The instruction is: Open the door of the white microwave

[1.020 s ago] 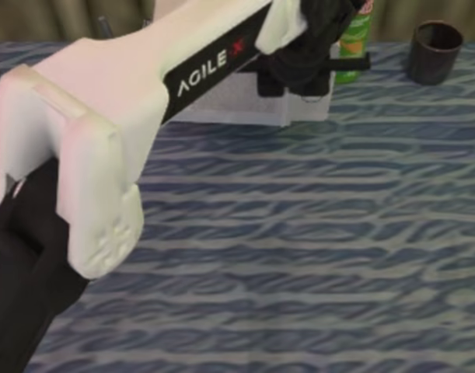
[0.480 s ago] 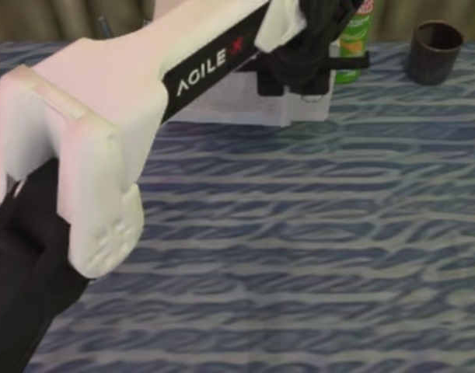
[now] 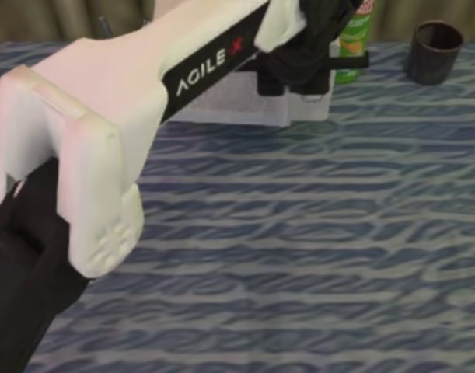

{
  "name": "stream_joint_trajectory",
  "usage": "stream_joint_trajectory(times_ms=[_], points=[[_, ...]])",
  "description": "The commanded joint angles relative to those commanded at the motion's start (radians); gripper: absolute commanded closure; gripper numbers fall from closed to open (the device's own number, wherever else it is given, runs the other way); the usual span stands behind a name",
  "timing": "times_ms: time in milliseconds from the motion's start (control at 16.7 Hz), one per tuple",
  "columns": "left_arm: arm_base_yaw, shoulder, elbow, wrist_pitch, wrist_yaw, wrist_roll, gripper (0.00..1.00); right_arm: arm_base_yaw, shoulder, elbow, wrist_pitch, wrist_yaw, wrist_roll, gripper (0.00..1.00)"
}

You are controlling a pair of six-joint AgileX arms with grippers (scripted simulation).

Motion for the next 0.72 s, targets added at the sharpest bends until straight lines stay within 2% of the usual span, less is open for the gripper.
stream_joint_trajectory(times_ms=[720], points=[[-0.007,-0.008,-0.017,0.015,0.003,0.002,1.0,0.0,0.0,0.0,0.0,0.0,0.0,0.0]])
